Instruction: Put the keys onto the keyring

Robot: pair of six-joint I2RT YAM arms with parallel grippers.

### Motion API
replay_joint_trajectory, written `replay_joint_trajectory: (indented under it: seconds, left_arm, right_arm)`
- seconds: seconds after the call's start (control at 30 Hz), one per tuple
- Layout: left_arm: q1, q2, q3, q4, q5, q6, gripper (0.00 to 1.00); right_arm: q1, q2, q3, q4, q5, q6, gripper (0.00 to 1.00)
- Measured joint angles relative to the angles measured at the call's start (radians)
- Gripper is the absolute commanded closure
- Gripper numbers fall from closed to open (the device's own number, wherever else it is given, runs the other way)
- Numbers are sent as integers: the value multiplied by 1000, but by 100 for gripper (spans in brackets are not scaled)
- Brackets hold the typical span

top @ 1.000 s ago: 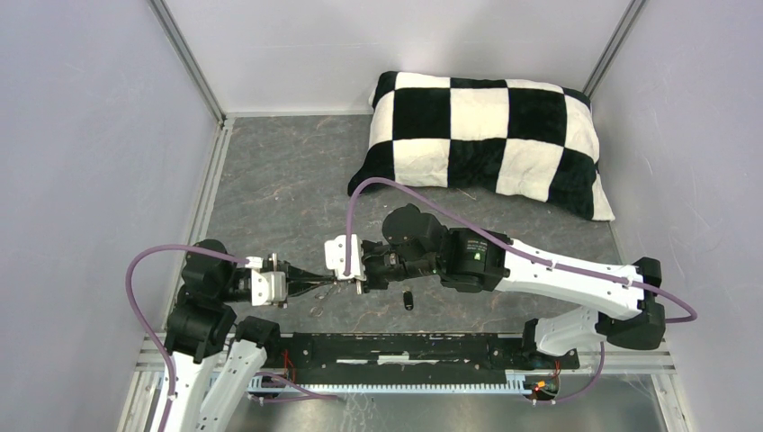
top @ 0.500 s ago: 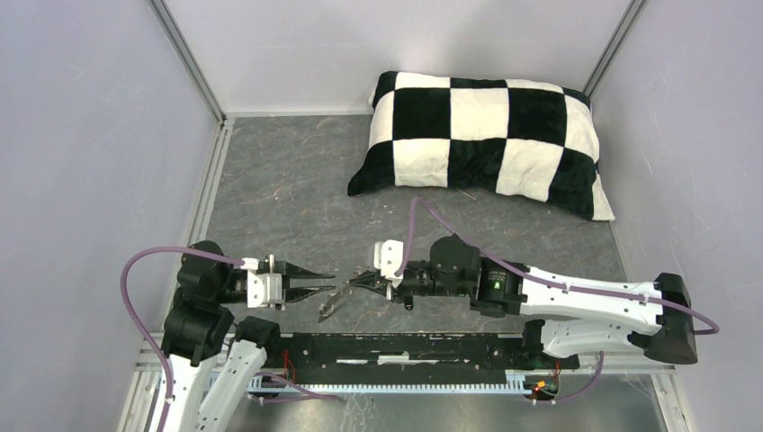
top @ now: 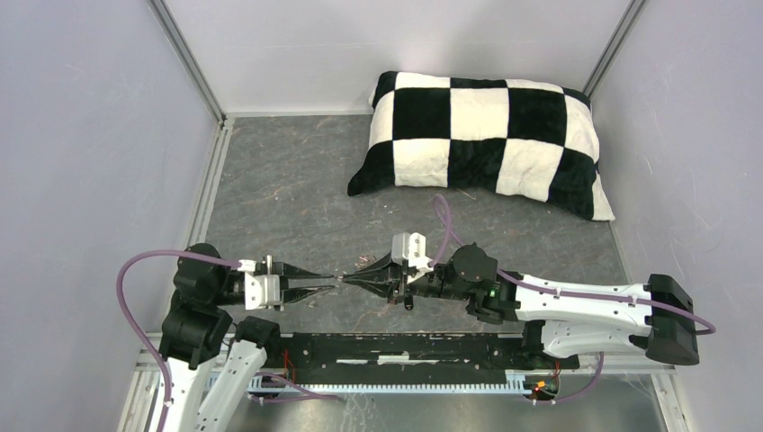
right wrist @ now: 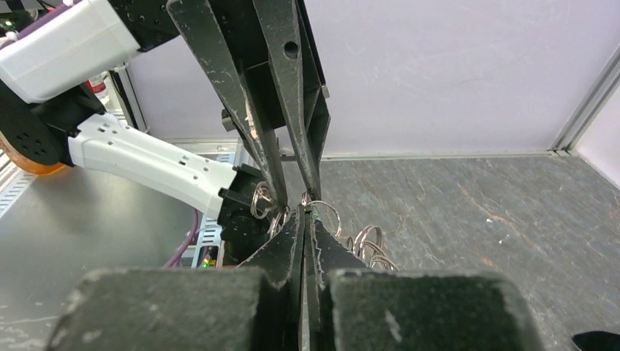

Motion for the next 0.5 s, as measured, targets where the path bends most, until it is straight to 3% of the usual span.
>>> replay_joint_trajectory:
  seconds: [0.33,0.5]
  left_arm:
    - [0,-7,13,10,-32,-2,66]
    - [0,-3,18,10,-37,-29,74]
  right_arm:
    - [-2,2,-6,48,-24,10,99]
    - [-5,10,-6,49,-48,10,99]
